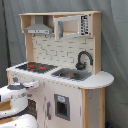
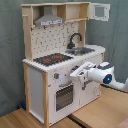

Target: Play with the kitchen

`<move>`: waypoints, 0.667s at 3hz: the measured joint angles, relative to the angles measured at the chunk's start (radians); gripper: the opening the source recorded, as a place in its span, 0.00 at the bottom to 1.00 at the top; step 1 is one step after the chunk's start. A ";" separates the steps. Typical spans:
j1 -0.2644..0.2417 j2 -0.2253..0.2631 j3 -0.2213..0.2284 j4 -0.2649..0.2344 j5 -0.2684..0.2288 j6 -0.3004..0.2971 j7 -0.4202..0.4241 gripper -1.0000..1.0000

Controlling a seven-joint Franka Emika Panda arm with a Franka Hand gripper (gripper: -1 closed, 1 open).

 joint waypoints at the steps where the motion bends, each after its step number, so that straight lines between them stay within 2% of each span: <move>1: 0.000 0.000 0.000 0.001 0.004 -0.012 0.033 0.00; 2: 0.000 0.000 0.000 0.000 0.004 -0.014 0.046 1.00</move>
